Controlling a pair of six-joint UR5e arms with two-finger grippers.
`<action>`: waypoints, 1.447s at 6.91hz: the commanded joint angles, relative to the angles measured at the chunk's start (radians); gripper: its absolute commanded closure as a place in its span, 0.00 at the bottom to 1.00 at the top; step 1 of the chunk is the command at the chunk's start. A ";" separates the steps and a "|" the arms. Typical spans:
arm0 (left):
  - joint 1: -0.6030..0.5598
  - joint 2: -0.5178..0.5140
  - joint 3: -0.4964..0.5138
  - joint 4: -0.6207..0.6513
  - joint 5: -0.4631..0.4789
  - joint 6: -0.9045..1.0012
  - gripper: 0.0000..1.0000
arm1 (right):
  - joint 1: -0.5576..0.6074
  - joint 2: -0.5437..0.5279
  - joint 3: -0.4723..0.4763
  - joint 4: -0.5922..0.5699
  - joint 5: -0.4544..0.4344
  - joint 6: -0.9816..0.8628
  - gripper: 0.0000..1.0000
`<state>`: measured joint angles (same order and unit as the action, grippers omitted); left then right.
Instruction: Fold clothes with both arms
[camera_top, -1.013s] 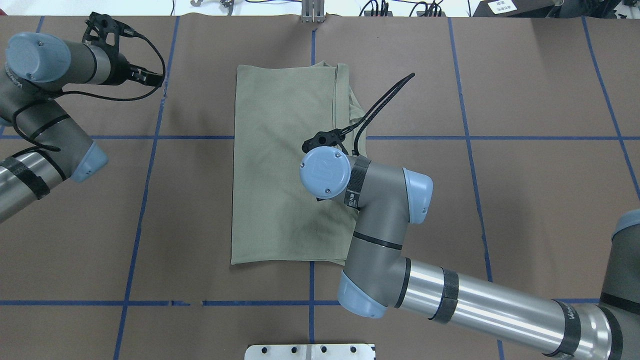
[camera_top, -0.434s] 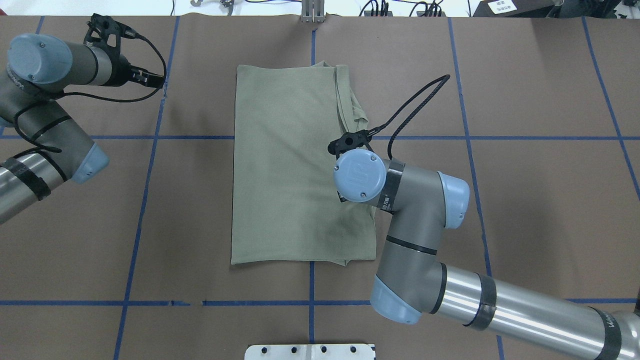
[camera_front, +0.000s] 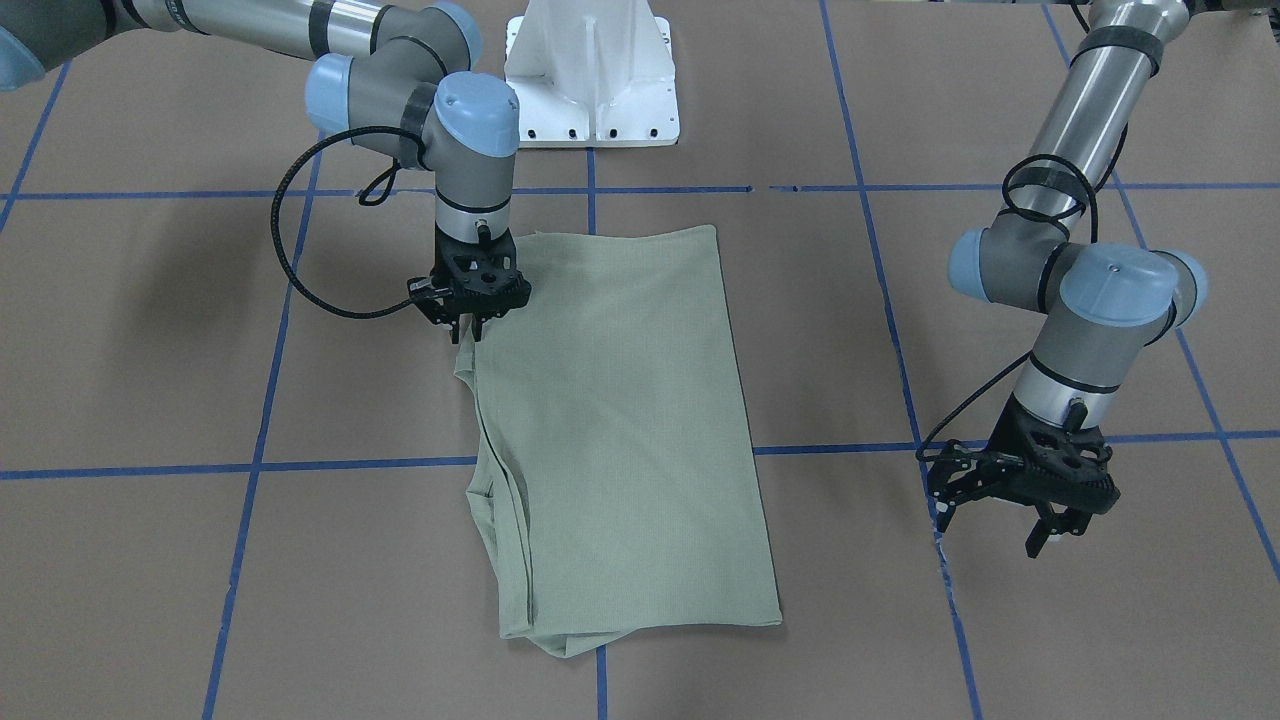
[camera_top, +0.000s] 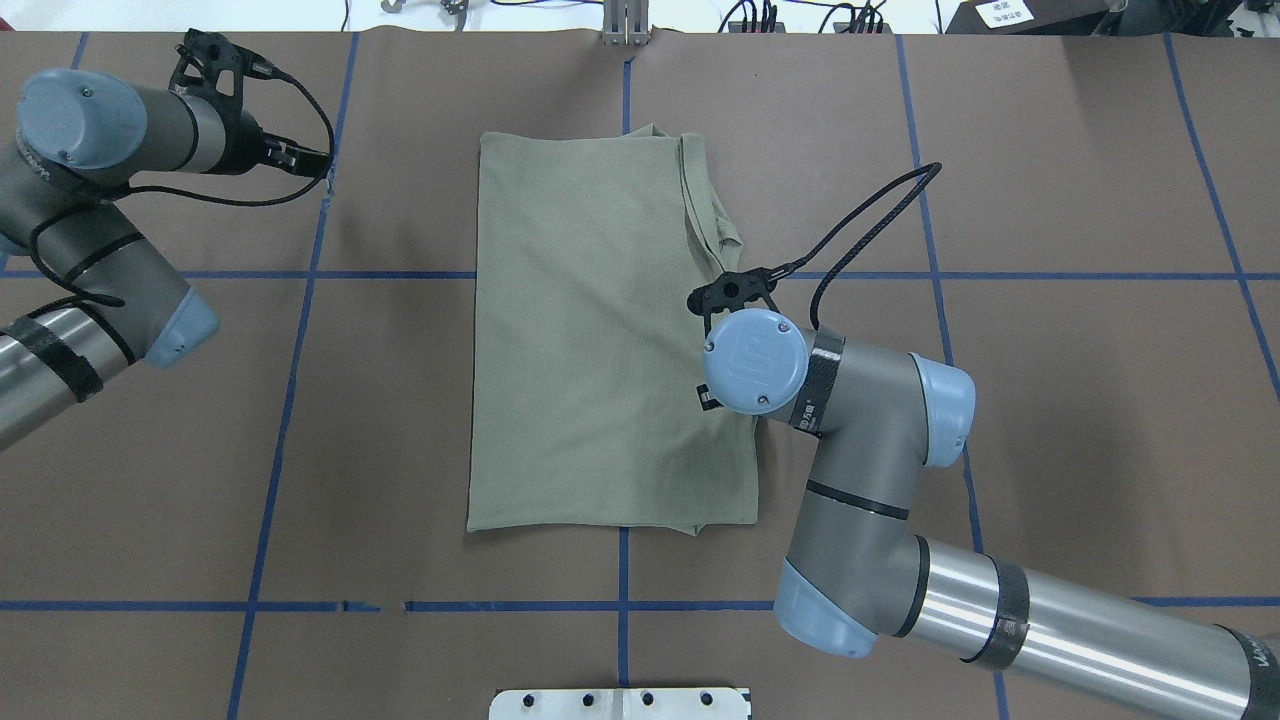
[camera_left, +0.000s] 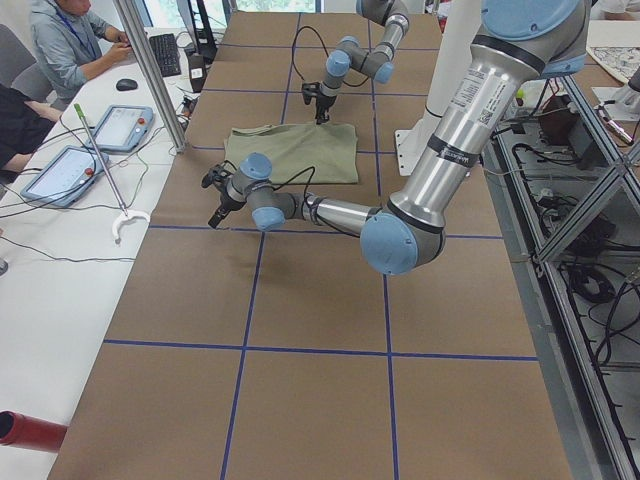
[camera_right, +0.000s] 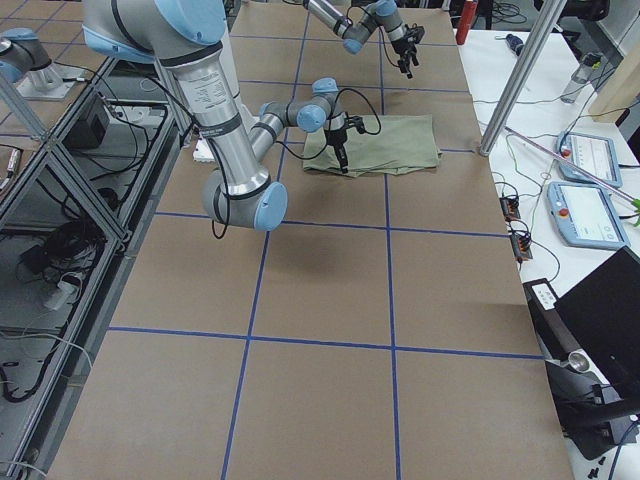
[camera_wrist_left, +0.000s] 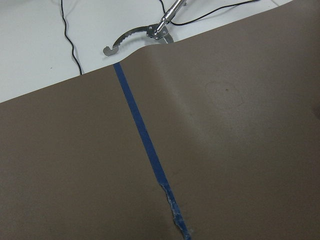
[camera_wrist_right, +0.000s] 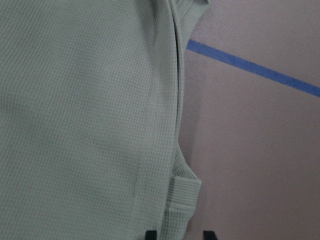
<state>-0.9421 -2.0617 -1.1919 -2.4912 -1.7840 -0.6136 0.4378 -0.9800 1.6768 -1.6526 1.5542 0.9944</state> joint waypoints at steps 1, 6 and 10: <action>0.000 0.000 -0.002 0.000 0.000 0.000 0.00 | 0.051 0.038 -0.002 0.004 0.009 0.017 0.00; 0.005 0.000 -0.015 0.000 -0.043 -0.017 0.00 | 0.177 0.302 -0.405 0.156 0.049 -0.069 0.00; 0.005 0.002 -0.011 0.000 -0.043 -0.018 0.00 | 0.199 0.302 -0.500 0.195 0.046 -0.123 0.00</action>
<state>-0.9373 -2.0612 -1.2042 -2.4912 -1.8269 -0.6315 0.6353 -0.6784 1.1934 -1.4561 1.6002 0.8786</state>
